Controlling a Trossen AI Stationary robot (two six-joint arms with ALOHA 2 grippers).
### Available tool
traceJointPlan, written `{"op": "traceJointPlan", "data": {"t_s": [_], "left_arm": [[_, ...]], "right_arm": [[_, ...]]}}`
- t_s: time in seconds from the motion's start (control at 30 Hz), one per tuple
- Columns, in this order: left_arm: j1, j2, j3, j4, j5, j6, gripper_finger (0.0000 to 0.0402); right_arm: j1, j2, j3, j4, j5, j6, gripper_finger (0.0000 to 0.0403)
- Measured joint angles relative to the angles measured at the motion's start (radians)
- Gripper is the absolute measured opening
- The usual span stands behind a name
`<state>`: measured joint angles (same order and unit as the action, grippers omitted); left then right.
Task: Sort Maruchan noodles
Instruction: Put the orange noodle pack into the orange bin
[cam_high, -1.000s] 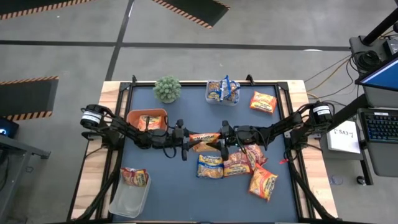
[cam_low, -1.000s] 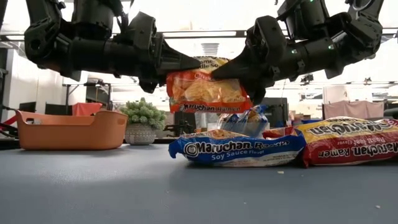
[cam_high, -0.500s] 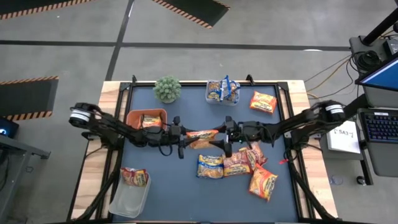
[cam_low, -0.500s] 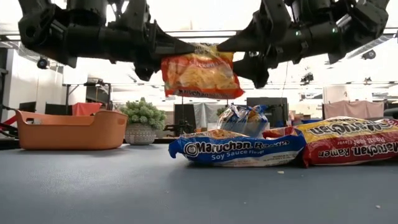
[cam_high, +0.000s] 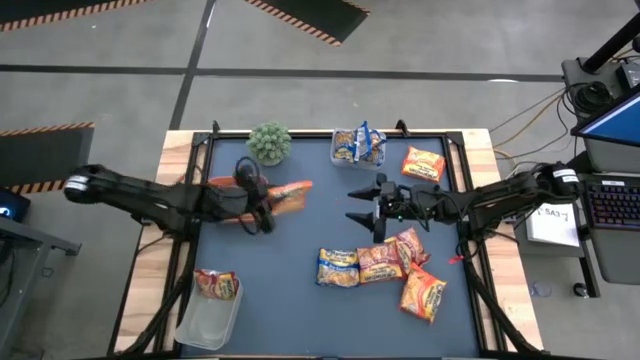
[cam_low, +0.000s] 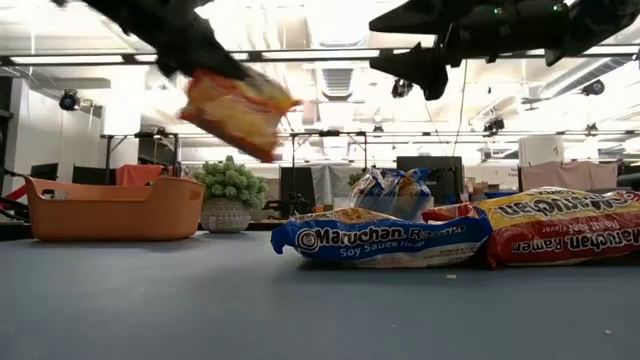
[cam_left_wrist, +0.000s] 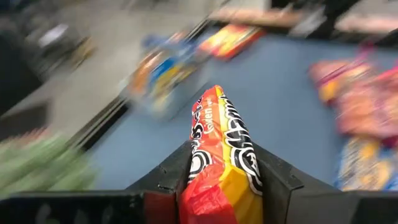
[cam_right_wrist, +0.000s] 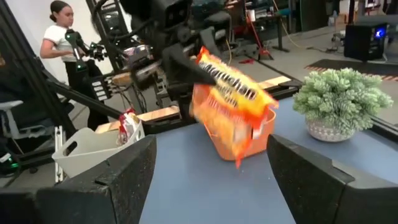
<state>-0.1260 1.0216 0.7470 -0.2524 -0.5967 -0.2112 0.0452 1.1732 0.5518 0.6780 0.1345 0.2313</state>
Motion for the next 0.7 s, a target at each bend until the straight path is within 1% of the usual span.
{"op": "traceJointPlan", "data": {"t_s": [0.07, 0.13, 0.2, 0.27, 0.4, 0.53, 0.7], "left_arm": [[0.0, -0.028, 0.091, -0.263, -0.062, -0.099, 0.0105], [0.003, -0.036, 0.186, -0.478, -0.096, -0.208, 0.0105], [0.008, -0.034, 0.263, -0.671, -0.123, -0.314, 0.0105], [0.018, -0.027, 0.328, -0.803, -0.127, -0.405, 0.0105], [0.047, -0.019, 0.404, -0.937, -0.108, -0.488, 0.0105], [0.09, -0.019, 0.437, -0.967, -0.025, -0.494, 0.0105], [0.171, -0.017, 0.449, -0.996, 0.077, -0.498, 0.0105]], "right_arm": [[0.0, 0.004, 0.0, 0.0, 0.001, -0.005, 0.0288], [0.0, 0.007, 0.0, -0.008, 0.006, -0.007, 0.0286], [0.0, 0.017, 0.0, -0.004, 0.008, -0.007, 0.0286], [0.0, 0.02, 0.0, -0.016, 0.011, -0.006, 0.0287], [-0.004, 0.018, 0.0, -0.016, 0.025, -0.005, 0.0287], [-0.015, -0.002, 0.0, -0.02, 0.024, 0.005, 0.0286], [-0.042, -0.056, 0.0, -0.072, 0.025, 0.005, 0.0283]]}}
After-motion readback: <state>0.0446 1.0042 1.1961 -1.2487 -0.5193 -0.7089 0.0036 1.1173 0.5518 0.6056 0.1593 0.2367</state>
